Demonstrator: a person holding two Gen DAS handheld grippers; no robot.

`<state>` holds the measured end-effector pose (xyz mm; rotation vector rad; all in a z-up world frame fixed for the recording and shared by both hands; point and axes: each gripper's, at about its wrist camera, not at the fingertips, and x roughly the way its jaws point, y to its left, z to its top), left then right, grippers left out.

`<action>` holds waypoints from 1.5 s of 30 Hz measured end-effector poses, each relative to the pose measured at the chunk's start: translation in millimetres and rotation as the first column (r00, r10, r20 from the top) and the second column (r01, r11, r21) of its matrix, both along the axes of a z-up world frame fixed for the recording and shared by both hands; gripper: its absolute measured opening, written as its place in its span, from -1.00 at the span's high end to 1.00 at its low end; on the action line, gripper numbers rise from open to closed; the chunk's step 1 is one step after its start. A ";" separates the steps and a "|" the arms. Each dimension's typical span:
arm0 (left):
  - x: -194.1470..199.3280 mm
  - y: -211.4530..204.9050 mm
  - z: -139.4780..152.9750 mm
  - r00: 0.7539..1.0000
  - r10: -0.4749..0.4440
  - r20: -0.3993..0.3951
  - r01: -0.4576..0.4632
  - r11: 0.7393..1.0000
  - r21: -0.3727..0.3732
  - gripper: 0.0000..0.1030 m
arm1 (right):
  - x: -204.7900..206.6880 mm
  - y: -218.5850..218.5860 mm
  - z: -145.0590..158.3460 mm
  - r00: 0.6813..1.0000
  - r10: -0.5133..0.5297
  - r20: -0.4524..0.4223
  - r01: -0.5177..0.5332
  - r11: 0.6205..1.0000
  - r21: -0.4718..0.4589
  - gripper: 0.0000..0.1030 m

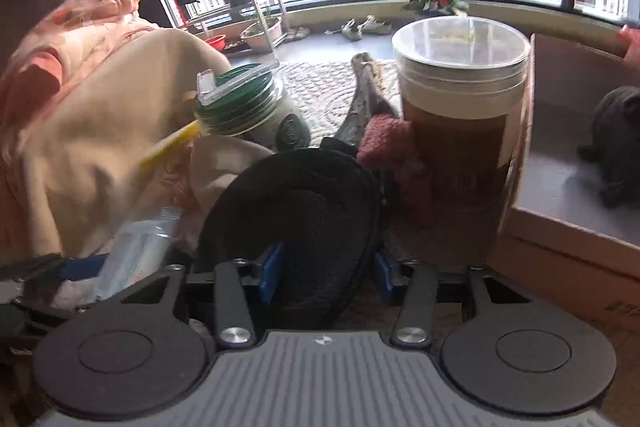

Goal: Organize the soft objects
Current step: 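Drop the packet into the pink box with the left tool while the right tool carries the pouch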

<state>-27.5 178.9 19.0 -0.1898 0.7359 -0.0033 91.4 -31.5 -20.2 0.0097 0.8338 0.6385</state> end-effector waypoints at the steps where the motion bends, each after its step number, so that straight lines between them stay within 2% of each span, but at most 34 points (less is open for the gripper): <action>1: -0.1 0.0 0.2 1.000 0.001 -0.002 -0.001 1.000 0.001 -0.70 | -1.9 1.2 2.8 1.000 0.004 0.010 -0.004 1.000 -0.006 0.50; 3: -0.6 -0.4 1.2 1.000 0.003 -0.006 -0.003 1.000 0.001 -0.70 | -6.1 1.2 12.7 0.999 0.017 0.031 -0.017 1.000 -0.009 0.76; 4: -1.2 -1.5 2.3 1.000 0.002 -0.009 -0.002 1.000 0.002 -0.70 | -9.9 -0.9 19.8 0.999 0.028 0.036 -0.028 1.000 0.008 0.80; 10: -10.0 -22.2 20.5 0.999 -0.044 0.016 0.044 0.998 0.035 -0.70 | -50.8 -24.4 60.6 0.989 0.077 0.124 -0.082 0.996 0.041 0.85; 14: -19.7 -49.1 37.0 0.992 -0.120 0.042 0.117 0.991 0.061 -0.70 | -80.8 -48.7 82.5 0.981 0.071 0.178 -0.079 0.996 0.037 0.85; 18: -28.2 -81.9 46.5 0.965 -0.260 0.031 0.259 0.966 0.028 -0.70 | -110.2 -95.0 99.1 0.975 0.012 0.223 -0.020 0.999 0.031 0.85; 21: -30.9 -110.2 51.2 0.934 -0.356 0.019 0.355 0.935 0.016 -0.70 | -130.4 -133.4 109.7 0.964 -0.067 0.256 0.063 0.998 0.024 0.85; 28: -20.5 -165.0 74.1 0.869 -0.492 0.056 0.492 0.870 0.003 -0.70 | -151.7 -198.7 137.3 0.899 -0.234 0.370 0.235 0.971 0.042 0.85; 30: -2.8 -174.8 87.9 0.860 -0.503 0.086 0.504 0.864 0.017 -0.70 | -150.3 -213.2 149.5 0.873 -0.271 0.405 0.268 0.961 0.066 0.85; 33: 38.0 -190.4 110.6 0.858 -0.488 0.160 0.488 0.872 0.043 -0.70 | -137.1 -227.4 167.3 0.832 -0.319 0.453 0.314 0.945 0.089 0.85; 37: 112.4 -213.9 124.1 0.853 -0.464 0.238 0.466 0.883 0.051 -0.71 | -104.2 -236.5 178.2 0.803 -0.362 0.473 0.360 0.928 0.099 0.85; 39: 154.8 -225.0 116.2 0.857 -0.467 0.219 0.477 0.879 0.008 -0.71 | -84.1 -239.2 179.6 0.792 -0.377 0.480 0.378 0.921 0.098 0.85; 42: 207.0 -239.8 88.7 0.870 -0.479 0.114 0.487 0.871 -0.059 -0.70 | -54.1 -240.7 176.9 0.780 -0.397 0.483 0.406 0.909 0.092 0.85; 43: 215.4 -240.9 83.0 0.872 -0.478 0.105 0.487 0.870 -0.078 -0.66 | -45.5 -240.9 174.7 0.778 -0.401 0.483 0.414 0.906 0.086 0.85; 45: 220.1 -236.1 79.8 0.867 -0.476 0.145 0.492 0.864 -0.107 -0.61 | -30.0 -236.4 170.3 0.779 -0.397 0.485 0.417 0.906 0.070 0.85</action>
